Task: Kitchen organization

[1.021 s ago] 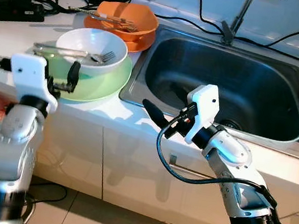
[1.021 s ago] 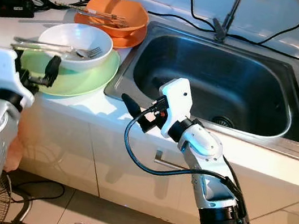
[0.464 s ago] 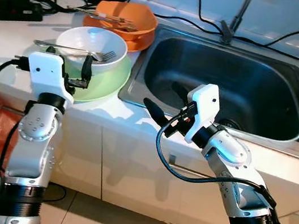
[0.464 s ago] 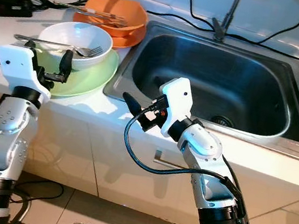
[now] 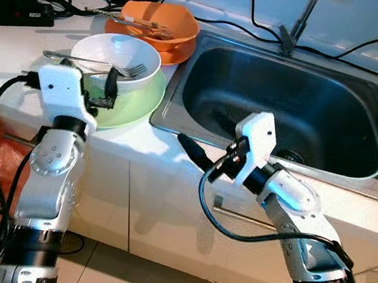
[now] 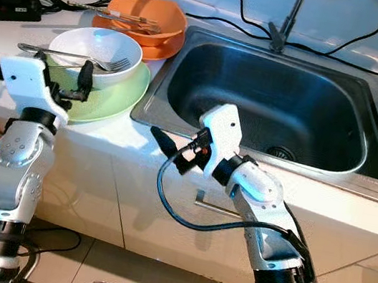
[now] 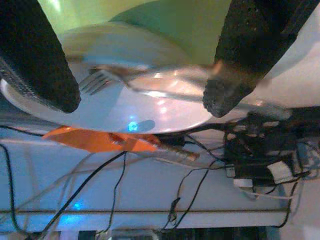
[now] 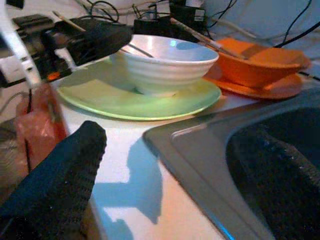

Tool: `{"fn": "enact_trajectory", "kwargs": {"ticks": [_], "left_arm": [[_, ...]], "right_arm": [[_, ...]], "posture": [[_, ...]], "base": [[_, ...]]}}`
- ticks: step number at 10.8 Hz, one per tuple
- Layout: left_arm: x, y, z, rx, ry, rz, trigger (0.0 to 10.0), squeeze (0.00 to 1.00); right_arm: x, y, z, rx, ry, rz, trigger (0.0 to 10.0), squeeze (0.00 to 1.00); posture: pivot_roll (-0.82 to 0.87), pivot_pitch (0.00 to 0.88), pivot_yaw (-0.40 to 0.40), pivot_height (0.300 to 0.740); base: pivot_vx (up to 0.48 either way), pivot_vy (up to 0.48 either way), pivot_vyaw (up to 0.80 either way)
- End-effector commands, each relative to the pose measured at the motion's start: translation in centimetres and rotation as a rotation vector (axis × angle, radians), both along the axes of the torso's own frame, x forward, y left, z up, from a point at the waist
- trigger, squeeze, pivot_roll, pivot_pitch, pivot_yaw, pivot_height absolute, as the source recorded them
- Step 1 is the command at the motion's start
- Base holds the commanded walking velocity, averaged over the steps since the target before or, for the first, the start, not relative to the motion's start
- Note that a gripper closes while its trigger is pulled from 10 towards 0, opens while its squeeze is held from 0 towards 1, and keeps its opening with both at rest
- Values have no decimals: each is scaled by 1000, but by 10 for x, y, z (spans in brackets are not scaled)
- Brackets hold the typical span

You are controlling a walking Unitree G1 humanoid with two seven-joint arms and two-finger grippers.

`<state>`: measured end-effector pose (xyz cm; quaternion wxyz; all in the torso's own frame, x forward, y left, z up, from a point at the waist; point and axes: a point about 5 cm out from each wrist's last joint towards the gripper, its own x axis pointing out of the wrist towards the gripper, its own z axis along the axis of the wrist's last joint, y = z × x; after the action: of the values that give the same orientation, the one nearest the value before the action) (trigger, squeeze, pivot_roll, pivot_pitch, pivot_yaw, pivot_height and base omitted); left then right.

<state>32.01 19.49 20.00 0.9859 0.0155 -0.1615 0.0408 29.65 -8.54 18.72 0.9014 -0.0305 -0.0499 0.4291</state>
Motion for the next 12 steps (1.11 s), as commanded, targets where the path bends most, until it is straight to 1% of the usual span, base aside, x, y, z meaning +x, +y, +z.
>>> {"fn": "enact_trajectory", "kwargs": {"ticks": [1,2,3,6,7,12], "left_arm": [[2,-3,2,-2,-14,-29,10000,0],[4,-8,3,-16,-19,-67,1412,0],[5,-11,4,-17,-21,-94,0,0],[6,-16,1,-52,-9,-128,0,0],[6,-18,1,-80,-12,-148,0,0],[8,-22,7,-121,-11,-182,0,0]], "right_arm": [[-5,1,2,2,-1,39,10000,0],[-7,2,1,-4,4,58,10000,0],[-8,2,1,-8,6,60,10000,0],[-7,2,1,-14,7,59,10000,0],[-7,2,1,-15,6,57,10000,0],[-7,3,-1,-16,9,48,10000,0]], "posture": [[33,90,-25,740],[31,88,-26,740],[31,87,-26,740],[33,85,-28,740],[32,86,-28,740],[35,93,-17,740]], "base": [[0,0,0],[0,0,0],[0,0,0],[0,0,0],[0,0,0],[0,0,0]]}}
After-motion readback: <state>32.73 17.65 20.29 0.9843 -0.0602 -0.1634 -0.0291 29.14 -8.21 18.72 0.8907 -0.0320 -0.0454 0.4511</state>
